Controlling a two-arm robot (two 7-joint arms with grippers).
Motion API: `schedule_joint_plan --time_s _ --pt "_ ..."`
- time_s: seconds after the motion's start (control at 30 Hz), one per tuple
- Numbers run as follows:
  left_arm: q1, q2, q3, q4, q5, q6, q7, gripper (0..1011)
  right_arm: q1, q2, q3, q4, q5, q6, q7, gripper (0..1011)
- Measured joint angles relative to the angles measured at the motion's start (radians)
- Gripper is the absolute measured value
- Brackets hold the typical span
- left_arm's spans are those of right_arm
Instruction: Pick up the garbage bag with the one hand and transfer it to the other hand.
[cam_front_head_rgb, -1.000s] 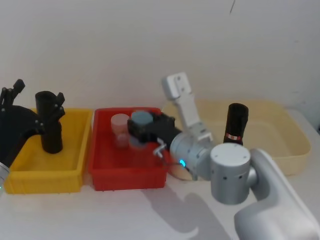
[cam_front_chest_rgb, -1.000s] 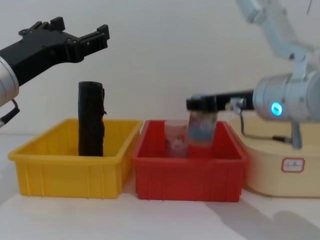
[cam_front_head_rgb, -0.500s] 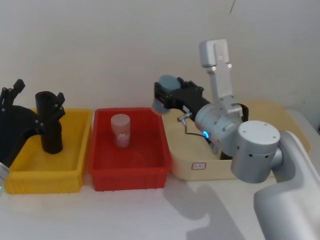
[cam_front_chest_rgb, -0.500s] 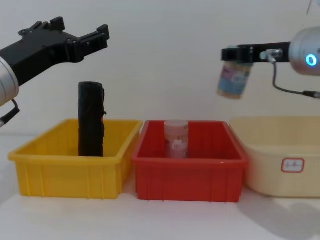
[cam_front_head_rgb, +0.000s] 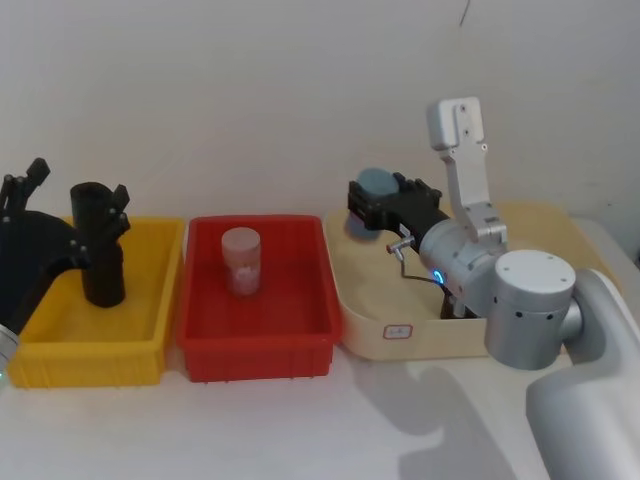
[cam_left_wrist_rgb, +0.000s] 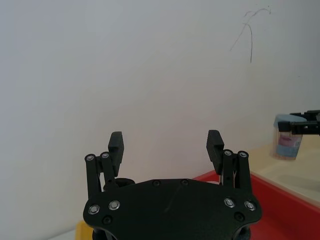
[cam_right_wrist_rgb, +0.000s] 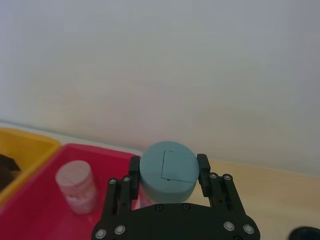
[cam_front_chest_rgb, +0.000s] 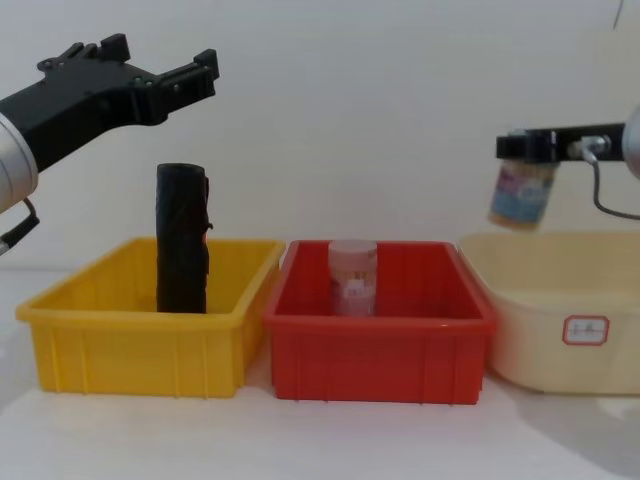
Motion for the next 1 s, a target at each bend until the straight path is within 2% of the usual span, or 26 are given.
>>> schedule_joint_plan --time_s 0.3,0.5,0.57,0.63,0.7,1.0 --pt "0.000 0.000 0.000 0.000 0.000 0.000 0.000 1000 -0.001 0.015 0.010 0.037 -0.020 -0.007 -0.014 672" --pt "0.000 0.000 0.000 0.000 0.000 0.000 0.000 1000 -0.007 0.021 0.020 0.045 -0.028 -0.012 -0.020 837" --pt "0.000 0.000 0.000 0.000 0.000 0.000 0.000 1000 -0.011 0.023 0.024 0.044 -0.028 -0.014 -0.020 919" --pt "0.000 0.000 0.000 0.000 0.000 0.000 0.000 1000 -0.013 0.024 0.028 0.040 -0.028 -0.014 -0.019 938" --pt "0.000 0.000 0.000 0.000 0.000 0.000 0.000 1000 -0.017 0.025 0.032 0.032 -0.027 -0.015 -0.016 1001" --pt "0.000 0.000 0.000 0.000 0.000 0.000 0.000 1000 -0.044 0.031 0.039 -0.029 -0.009 -0.013 0.009 1000"
